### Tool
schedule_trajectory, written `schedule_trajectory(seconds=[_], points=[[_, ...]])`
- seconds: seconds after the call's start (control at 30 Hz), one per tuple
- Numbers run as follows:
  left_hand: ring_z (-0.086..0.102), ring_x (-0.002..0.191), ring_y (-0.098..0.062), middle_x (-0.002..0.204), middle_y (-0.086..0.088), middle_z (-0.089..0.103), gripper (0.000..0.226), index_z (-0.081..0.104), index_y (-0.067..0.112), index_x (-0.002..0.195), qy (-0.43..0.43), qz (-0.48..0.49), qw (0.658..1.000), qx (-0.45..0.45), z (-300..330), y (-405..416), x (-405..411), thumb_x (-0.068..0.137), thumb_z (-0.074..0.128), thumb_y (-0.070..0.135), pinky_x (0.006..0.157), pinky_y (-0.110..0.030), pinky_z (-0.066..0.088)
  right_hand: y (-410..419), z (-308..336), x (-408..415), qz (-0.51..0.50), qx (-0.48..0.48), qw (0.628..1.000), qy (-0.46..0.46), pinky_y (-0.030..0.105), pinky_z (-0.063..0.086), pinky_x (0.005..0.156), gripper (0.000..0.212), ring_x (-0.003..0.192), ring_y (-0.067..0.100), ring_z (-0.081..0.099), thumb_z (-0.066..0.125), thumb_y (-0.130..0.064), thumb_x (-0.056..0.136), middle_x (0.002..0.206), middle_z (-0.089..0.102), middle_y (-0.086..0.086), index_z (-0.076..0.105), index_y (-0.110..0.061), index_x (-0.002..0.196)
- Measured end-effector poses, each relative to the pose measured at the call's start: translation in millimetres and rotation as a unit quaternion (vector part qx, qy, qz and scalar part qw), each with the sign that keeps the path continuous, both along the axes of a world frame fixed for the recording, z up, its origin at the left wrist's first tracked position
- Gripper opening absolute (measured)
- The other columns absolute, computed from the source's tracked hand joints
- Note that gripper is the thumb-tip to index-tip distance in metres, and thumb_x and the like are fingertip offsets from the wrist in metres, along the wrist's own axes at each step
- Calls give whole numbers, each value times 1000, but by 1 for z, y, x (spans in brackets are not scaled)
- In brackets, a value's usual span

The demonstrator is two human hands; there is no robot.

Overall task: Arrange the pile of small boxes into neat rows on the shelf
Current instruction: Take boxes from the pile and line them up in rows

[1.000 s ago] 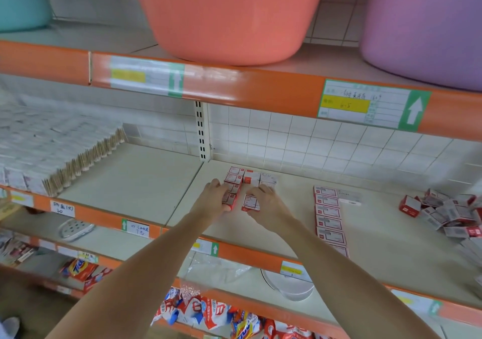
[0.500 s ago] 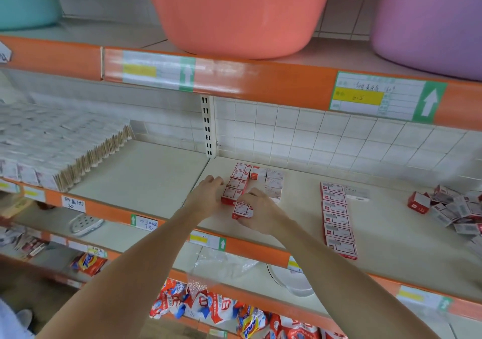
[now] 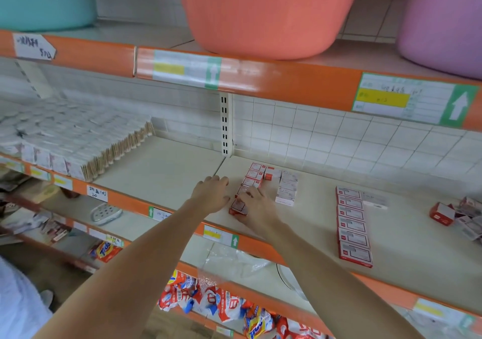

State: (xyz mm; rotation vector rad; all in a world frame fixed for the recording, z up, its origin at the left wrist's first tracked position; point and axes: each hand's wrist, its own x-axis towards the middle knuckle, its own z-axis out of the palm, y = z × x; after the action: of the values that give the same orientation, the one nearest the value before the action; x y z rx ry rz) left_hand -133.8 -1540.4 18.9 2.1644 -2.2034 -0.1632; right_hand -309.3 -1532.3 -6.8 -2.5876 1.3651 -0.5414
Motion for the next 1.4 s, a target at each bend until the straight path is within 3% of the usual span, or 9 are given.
schedule_trajectory(seconds=[0.3,0.5,0.73,0.93,1.17,1.4], points=[[50,115,-26,127,-5,55,40,48,17,129,12,6,1000,-4,6,4,2,95,54,37,94,-40,43,-6,3,5,-25,20,999,22,36,39,98,52,118,27,43,69,-45,85,124,49,7,57,-18,129],[51,116,-25,129,-5,55,39,49,16,131,57,11,998,-16,11,9,-1,96,54,33,94,-39,44,-8,1,-3,-11,39,999,-2,42,43,101,54,120,28,44,65,-52,86,123,51,6,58,-19,128],[53,116,-26,123,-5,56,43,49,17,133,58,-22,998,-27,22,8,-31,96,55,38,90,-40,46,-15,10,-37,-37,19,998,-37,43,38,106,45,125,27,43,64,-40,88,126,56,6,61,-14,124],[53,112,-28,117,-5,57,39,52,17,125,58,-84,993,-54,29,-5,-87,93,54,39,89,-39,45,-21,24,-95,-96,4,995,-40,37,33,108,50,128,26,43,64,-39,86,130,55,2,57,-18,131],[48,127,-27,138,-2,51,56,43,23,142,61,-172,982,-50,25,-15,-172,94,53,49,95,-41,47,-10,26,-188,-183,47,982,-10,37,26,114,56,135,22,34,62,-45,89,140,45,-1,50,-20,138],[46,127,-26,138,-4,53,57,43,23,143,54,-226,972,-32,32,-14,-271,94,52,49,101,-42,41,16,33,-279,-238,67,969,-6,38,28,111,62,135,25,36,62,-44,90,145,43,3,44,-18,143]])
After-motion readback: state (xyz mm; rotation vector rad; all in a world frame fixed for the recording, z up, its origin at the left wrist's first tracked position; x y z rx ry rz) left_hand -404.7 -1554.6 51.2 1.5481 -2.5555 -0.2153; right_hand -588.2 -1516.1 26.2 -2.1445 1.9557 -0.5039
